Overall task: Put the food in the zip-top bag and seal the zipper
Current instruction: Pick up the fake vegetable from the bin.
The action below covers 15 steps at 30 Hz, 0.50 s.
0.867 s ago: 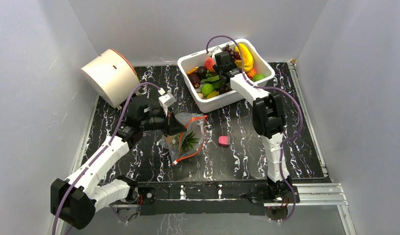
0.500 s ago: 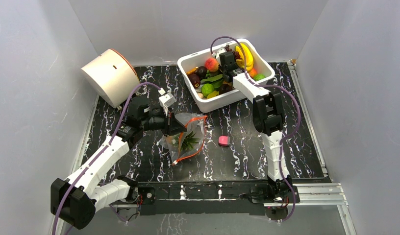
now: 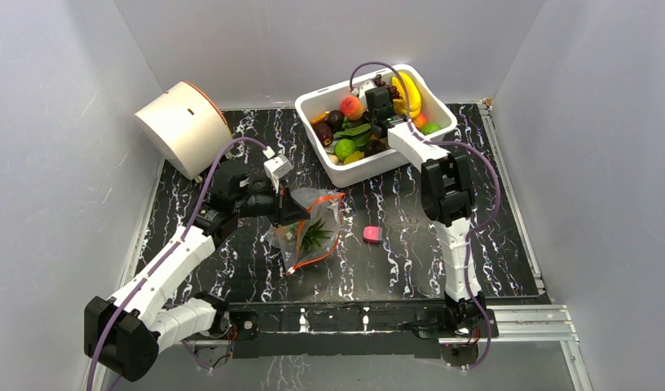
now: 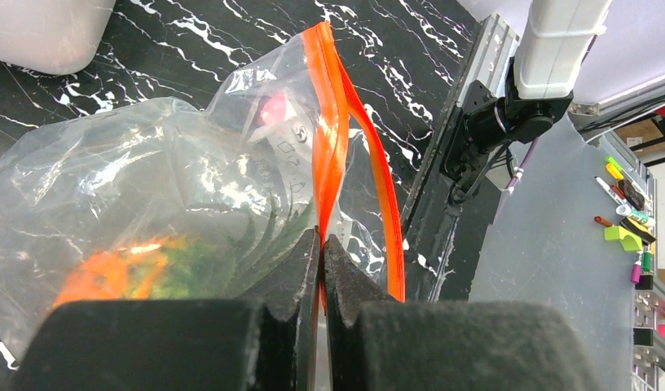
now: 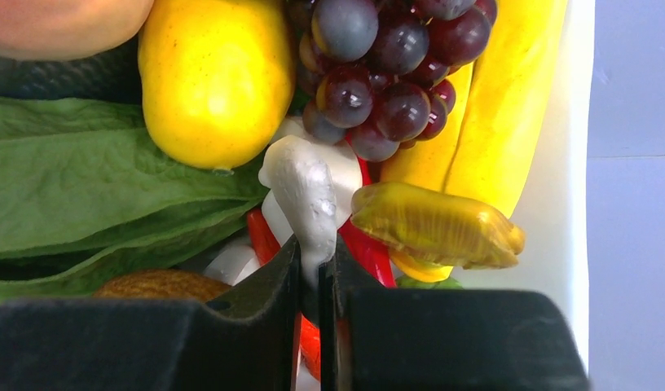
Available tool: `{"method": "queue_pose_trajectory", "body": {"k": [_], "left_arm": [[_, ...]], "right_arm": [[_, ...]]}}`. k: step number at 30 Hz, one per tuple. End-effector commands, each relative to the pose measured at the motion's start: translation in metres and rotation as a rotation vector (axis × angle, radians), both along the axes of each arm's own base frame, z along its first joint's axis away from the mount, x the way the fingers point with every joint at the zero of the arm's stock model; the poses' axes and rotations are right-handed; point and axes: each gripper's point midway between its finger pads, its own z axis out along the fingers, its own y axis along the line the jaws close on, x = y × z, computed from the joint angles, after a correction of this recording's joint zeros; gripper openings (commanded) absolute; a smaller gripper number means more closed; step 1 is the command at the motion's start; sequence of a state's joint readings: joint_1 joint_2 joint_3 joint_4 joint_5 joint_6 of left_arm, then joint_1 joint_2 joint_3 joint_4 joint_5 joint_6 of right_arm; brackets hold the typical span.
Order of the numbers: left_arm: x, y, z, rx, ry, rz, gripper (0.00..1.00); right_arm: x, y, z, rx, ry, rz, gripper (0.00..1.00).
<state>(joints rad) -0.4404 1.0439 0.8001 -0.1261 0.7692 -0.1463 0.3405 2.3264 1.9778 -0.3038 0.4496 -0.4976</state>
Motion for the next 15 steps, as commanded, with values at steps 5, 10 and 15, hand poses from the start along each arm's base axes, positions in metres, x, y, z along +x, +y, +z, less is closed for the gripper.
{"method": "queue_pose_trajectory", "body": {"k": [5, 10, 15], "left_arm": [[0.004, 0.002, 0.002, 0.012, -0.034, 0.009, 0.00], [0.008, 0.004, -0.001, 0.027, -0.036, 0.036, 0.00], [0.012, 0.006, -0.001, 0.028, -0.039, 0.069, 0.00]], "right_arm": [[-0.009, 0.020, 0.074, 0.163, -0.146, 0.040, 0.00], [-0.027, 0.025, 0.097, 0.249, -0.170, 0.030, 0.00], [-0.055, 0.023, 0.117, 0.365, -0.193, 0.004, 0.00]]}}
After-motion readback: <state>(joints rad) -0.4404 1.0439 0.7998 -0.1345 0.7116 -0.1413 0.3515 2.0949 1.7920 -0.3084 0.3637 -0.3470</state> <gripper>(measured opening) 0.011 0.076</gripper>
